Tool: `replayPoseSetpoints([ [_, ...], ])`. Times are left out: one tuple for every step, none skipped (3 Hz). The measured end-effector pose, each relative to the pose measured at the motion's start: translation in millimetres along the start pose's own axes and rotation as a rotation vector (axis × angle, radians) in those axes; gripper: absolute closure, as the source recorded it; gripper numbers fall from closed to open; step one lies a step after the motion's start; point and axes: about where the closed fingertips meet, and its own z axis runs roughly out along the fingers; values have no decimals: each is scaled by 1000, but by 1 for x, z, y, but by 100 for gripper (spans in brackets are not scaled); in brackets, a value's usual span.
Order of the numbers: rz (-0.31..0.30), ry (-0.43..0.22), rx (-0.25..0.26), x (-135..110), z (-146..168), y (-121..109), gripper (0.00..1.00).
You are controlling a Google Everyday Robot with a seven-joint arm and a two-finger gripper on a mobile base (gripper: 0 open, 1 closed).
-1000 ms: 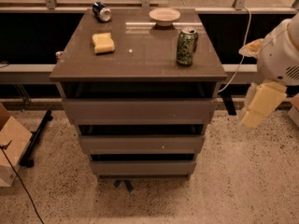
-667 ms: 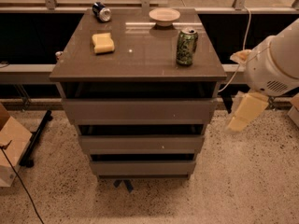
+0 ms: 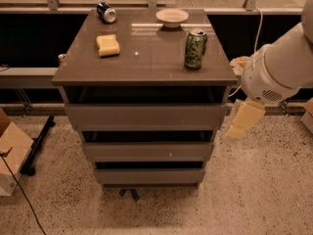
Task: Open top drawer
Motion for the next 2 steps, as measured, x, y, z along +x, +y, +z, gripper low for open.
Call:
replayPoseSetpoints([
  [-4,-38,-7,-4,29,9,0],
  [1,-103,-10,-14,61,14,0],
])
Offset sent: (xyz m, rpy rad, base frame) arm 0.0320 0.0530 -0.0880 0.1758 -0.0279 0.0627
